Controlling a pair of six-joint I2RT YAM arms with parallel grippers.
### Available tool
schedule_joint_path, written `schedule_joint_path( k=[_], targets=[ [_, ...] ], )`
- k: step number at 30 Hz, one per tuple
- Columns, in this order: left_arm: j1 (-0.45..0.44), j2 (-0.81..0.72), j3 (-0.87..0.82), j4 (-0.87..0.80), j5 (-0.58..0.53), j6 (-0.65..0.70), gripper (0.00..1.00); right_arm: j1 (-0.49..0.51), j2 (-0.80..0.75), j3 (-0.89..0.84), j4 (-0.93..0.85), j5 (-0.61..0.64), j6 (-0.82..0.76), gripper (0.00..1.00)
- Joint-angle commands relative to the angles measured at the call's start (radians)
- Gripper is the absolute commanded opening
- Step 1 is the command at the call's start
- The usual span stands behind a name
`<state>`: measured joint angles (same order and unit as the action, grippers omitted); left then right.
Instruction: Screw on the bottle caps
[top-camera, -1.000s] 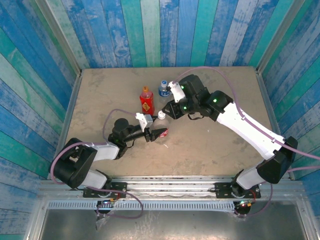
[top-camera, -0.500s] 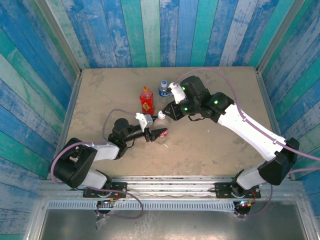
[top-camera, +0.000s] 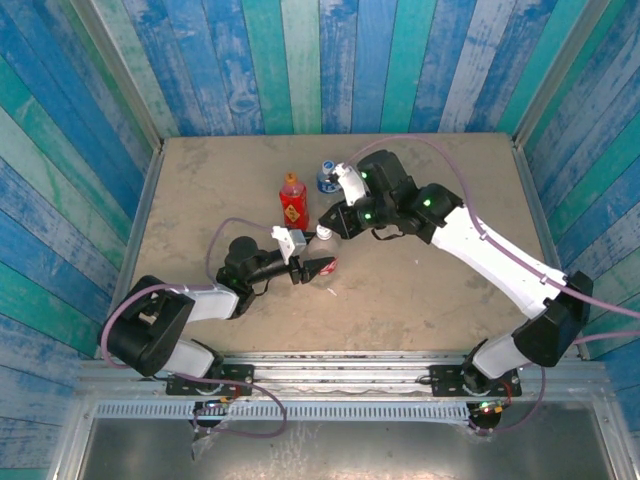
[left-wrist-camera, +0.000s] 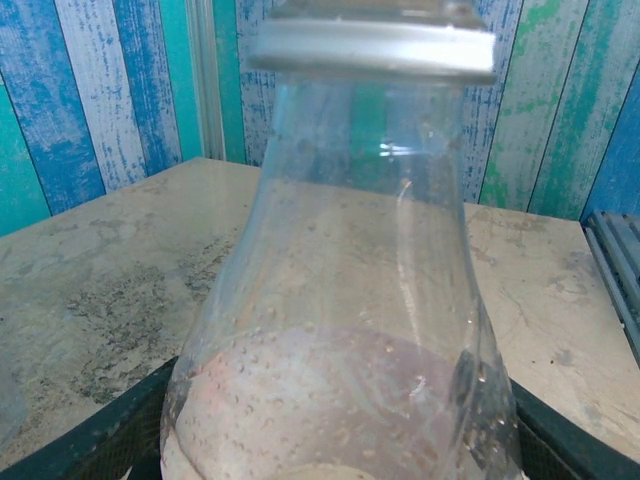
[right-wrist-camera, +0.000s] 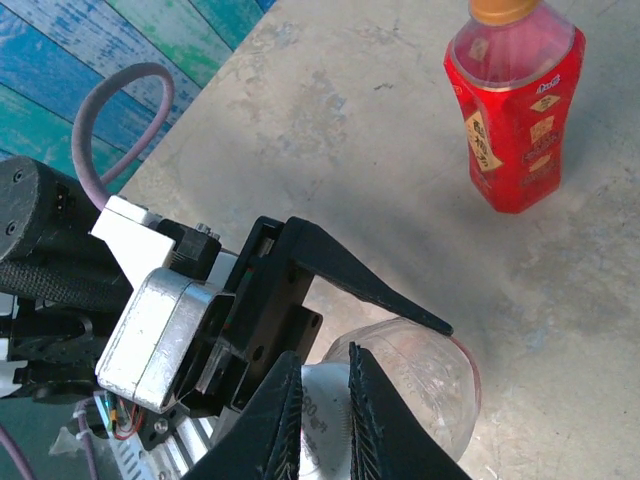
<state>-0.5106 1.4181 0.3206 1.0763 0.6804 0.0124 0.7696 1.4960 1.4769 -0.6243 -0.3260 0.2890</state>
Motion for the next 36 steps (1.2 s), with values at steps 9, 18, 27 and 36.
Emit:
schedule_joint_path(
  k=[9, 18, 27, 36],
  targets=[
    [-0.005, 0.030, 0.002, -0.049, 0.018, -0.002, 0.68, -0.023, 0.024, -0.077, -0.116, 0.016, 0.038, 0.14],
    [-0.005, 0.036, 0.006, -0.045, 0.023, -0.003, 0.68, -0.013, 0.039, -0.066, -0.127, 0.005, 0.036, 0.14],
    [-0.005, 0.028, 0.003, -0.055, 0.018, 0.000, 0.68, -0.001, 0.041, 0.052, -0.124, 0.040, 0.029, 0.20],
    [-0.005, 0.027, 0.004, -0.050, 0.020, -0.009, 0.68, -0.007, 0.032, 0.038, -0.131, 0.060, 0.020, 0.19]
  ],
)
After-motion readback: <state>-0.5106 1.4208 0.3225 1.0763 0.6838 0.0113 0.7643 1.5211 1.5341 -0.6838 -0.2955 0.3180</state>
